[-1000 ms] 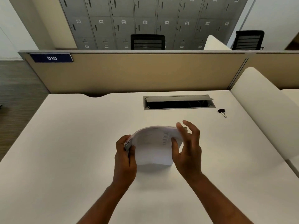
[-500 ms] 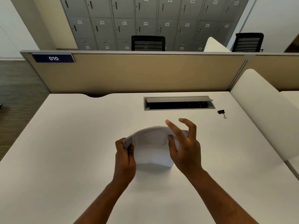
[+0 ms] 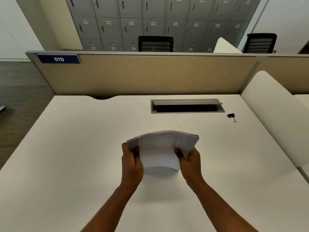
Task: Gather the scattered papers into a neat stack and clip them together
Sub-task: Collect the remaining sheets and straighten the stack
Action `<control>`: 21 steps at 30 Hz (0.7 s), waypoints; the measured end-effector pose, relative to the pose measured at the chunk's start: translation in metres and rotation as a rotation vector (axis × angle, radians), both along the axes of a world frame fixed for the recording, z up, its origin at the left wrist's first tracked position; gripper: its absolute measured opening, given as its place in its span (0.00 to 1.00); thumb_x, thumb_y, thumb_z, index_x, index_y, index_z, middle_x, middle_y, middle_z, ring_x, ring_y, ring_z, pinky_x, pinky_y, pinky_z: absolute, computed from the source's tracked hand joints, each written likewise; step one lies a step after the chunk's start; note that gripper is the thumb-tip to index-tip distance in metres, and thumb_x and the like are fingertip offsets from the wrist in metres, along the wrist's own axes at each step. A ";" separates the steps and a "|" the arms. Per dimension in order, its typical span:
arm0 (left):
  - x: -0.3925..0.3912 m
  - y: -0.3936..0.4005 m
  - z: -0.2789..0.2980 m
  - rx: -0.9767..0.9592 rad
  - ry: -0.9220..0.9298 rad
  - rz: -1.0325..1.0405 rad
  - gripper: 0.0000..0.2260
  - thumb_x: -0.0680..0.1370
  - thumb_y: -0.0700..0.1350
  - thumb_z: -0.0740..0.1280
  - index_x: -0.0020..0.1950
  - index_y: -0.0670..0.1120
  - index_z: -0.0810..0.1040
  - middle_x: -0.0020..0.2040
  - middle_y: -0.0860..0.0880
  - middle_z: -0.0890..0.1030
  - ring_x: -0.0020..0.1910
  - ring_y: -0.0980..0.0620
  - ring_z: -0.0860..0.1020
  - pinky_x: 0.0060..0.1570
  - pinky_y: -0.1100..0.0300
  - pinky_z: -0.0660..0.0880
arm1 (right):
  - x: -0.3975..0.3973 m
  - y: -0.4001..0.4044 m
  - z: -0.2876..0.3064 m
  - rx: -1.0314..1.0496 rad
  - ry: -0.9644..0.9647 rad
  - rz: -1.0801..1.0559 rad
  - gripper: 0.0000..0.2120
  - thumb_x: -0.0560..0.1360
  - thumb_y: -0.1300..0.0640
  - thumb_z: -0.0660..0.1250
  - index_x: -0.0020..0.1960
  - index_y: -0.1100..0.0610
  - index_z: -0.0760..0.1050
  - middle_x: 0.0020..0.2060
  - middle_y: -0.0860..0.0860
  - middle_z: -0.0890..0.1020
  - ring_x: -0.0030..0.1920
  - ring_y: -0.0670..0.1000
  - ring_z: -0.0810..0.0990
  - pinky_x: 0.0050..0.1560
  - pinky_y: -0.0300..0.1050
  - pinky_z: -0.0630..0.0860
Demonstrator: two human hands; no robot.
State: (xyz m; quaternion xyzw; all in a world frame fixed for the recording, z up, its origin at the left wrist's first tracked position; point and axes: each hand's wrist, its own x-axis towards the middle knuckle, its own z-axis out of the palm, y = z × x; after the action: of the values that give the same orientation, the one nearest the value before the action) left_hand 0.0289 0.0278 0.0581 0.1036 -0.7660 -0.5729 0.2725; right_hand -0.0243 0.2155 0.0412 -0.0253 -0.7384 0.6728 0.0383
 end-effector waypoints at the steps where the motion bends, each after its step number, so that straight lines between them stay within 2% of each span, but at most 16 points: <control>1: 0.003 -0.001 -0.003 -0.009 0.001 0.001 0.08 0.79 0.41 0.57 0.54 0.53 0.66 0.43 0.63 0.78 0.40 0.60 0.78 0.34 0.74 0.70 | 0.003 0.001 -0.002 0.013 0.021 0.009 0.07 0.77 0.64 0.72 0.54 0.55 0.80 0.44 0.44 0.86 0.47 0.43 0.84 0.44 0.34 0.78; 5: 0.020 -0.003 -0.029 -0.030 -0.092 -0.051 0.17 0.76 0.38 0.57 0.55 0.60 0.66 0.44 0.57 0.78 0.42 0.58 0.78 0.38 0.71 0.73 | 0.016 0.005 -0.025 0.117 -0.089 0.059 0.06 0.78 0.63 0.70 0.54 0.54 0.78 0.44 0.47 0.84 0.46 0.44 0.83 0.42 0.30 0.76; 8: 0.026 -0.003 -0.042 -0.068 -0.134 -0.085 0.22 0.75 0.33 0.57 0.58 0.59 0.67 0.49 0.55 0.79 0.47 0.59 0.78 0.44 0.71 0.74 | 0.021 0.007 -0.036 0.171 -0.171 0.083 0.07 0.79 0.62 0.68 0.55 0.54 0.77 0.46 0.47 0.83 0.48 0.46 0.82 0.42 0.28 0.75; 12: 0.019 -0.006 -0.050 -0.063 -0.171 -0.065 0.19 0.77 0.37 0.59 0.53 0.63 0.67 0.45 0.53 0.77 0.42 0.52 0.77 0.38 0.57 0.78 | 0.012 0.009 -0.036 0.176 -0.101 0.029 0.07 0.79 0.62 0.70 0.53 0.52 0.77 0.44 0.44 0.84 0.46 0.39 0.82 0.43 0.27 0.75; 16: 0.022 -0.006 -0.058 -0.080 -0.210 -0.109 0.20 0.78 0.37 0.58 0.54 0.66 0.65 0.46 0.50 0.78 0.43 0.53 0.78 0.40 0.61 0.77 | 0.014 0.008 -0.049 0.231 -0.165 0.095 0.11 0.80 0.62 0.68 0.54 0.46 0.76 0.48 0.42 0.83 0.48 0.39 0.82 0.43 0.26 0.75; 18: 0.022 -0.006 -0.062 -0.073 -0.246 -0.107 0.19 0.77 0.40 0.57 0.52 0.67 0.65 0.46 0.49 0.78 0.43 0.54 0.78 0.39 0.60 0.77 | 0.015 0.007 -0.052 0.240 -0.167 0.106 0.16 0.79 0.63 0.68 0.52 0.41 0.75 0.48 0.40 0.83 0.50 0.38 0.82 0.44 0.26 0.75; 21: 0.022 -0.006 -0.069 -0.069 -0.267 -0.092 0.15 0.77 0.43 0.56 0.52 0.65 0.65 0.45 0.52 0.78 0.43 0.55 0.78 0.38 0.62 0.78 | 0.014 0.008 -0.059 0.245 -0.139 0.073 0.18 0.79 0.64 0.68 0.54 0.40 0.75 0.49 0.39 0.84 0.51 0.37 0.82 0.46 0.26 0.75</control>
State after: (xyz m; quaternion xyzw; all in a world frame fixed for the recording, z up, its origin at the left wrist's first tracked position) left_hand 0.0513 0.0213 -0.0106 0.1343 -0.8186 -0.5393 0.1448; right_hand -0.0105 0.2231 -0.0174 -0.0403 -0.8163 0.5752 -0.0347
